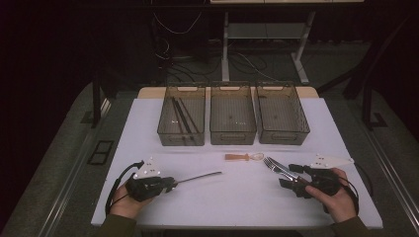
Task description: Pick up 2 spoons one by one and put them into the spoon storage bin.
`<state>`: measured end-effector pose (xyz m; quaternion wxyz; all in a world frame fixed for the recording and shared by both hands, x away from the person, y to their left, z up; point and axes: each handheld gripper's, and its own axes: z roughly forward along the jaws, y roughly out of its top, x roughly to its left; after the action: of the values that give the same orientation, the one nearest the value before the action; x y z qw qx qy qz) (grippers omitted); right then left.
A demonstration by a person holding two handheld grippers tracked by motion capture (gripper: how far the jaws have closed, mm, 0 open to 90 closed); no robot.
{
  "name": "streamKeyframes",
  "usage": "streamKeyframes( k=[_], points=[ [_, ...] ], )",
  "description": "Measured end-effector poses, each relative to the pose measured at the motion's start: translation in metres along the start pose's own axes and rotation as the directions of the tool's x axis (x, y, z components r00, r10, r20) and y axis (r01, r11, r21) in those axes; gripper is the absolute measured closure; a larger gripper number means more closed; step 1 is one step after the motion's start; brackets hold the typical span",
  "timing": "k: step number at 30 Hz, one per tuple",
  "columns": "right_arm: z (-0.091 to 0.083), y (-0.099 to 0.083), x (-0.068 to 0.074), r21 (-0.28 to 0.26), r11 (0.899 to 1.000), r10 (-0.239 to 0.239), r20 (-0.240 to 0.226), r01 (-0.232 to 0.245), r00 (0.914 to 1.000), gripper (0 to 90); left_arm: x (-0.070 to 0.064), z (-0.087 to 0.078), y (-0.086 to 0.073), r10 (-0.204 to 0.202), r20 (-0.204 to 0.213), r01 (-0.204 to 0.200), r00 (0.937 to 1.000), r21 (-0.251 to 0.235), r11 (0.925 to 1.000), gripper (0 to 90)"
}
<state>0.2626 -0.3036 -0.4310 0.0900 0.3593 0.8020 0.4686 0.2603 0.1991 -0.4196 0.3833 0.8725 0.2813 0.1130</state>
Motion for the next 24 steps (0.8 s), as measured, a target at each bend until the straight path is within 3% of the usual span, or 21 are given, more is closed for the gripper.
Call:
streamKeyframes(
  k=[7, 16, 24],
  points=[
    [0.007, 0.001, 0.0, 0.015, 1.0, 0.0, 0.005, 0.0, 1.0, 28.6, 0.007, 0.003, 0.009, -0.014, -0.021, 0.014, 0.9997, -0.035, 0.9993, 86.4],
    [0.007, 0.002, 0.001, 0.016, 1.0, -0.007, 0.015, 0.007, 0.9999, 25.3, 0.009, 0.012, 0.022, -0.045, 0.004, 0.046, 0.999, -0.062, 0.9971, 86.3],
    [0.005, 0.003, 0.002, 0.009, 1.0, -0.009, 0.015, 0.009, 0.9998, 25.3, 0.015, 0.022, 0.044, -0.048, 0.006, 0.048, 0.9988, -0.101, 0.9937, 86.4]
  ],
)
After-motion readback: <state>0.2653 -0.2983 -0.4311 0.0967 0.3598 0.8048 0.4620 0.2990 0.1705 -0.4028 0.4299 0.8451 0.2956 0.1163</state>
